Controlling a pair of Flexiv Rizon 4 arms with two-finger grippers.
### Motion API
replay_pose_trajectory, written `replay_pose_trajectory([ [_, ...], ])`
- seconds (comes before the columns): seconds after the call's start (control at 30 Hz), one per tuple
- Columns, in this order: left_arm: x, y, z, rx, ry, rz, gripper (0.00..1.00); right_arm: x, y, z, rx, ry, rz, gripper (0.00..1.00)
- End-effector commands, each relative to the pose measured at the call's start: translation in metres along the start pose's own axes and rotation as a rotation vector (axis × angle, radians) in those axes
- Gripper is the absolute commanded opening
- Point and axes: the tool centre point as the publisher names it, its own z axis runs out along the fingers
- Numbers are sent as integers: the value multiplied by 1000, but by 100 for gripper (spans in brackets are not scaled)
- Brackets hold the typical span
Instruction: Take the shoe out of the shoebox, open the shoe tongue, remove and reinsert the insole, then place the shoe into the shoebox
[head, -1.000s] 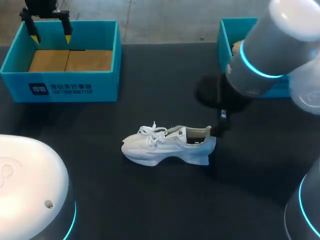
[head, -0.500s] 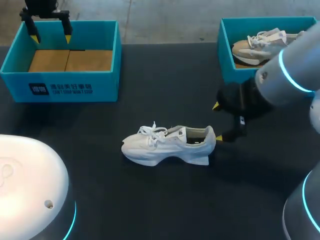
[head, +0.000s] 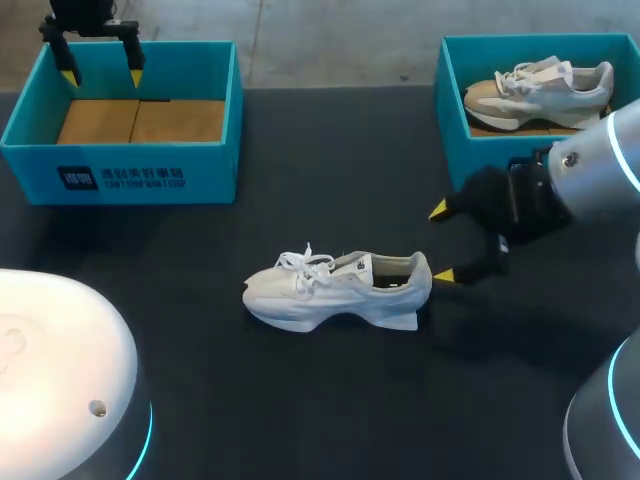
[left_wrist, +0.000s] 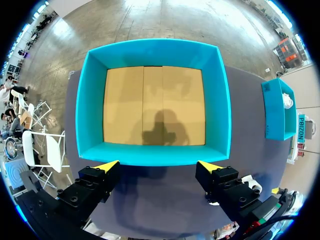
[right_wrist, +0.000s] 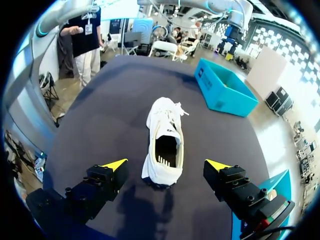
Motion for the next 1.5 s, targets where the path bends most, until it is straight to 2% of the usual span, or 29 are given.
replay_pose_trajectory([
  [0.03, 0, 0, 0, 0, 0, 0, 100, 2, -2, 0, -21, -3, -1, 100],
  [0.23, 0, 0, 0, 0, 0, 0, 100, -1, -12, 10, -15, 1, -2, 100],
  [0.33, 0, 0, 0, 0, 0, 0, 100, -3, -22, 14, 5, 29, -15, 100],
  [0.83, 0, 0, 0, 0, 0, 0, 100, -8, -76, 47, -34, 47, 79, 100],
  [1.17, 0, 0, 0, 0, 0, 0, 100, -1, -82, 70, -71, 76, 127, 100],
  [1.5, 0, 0, 0, 0, 0, 0, 100, 5, -74, 94, -116, 94, 202, 100],
])
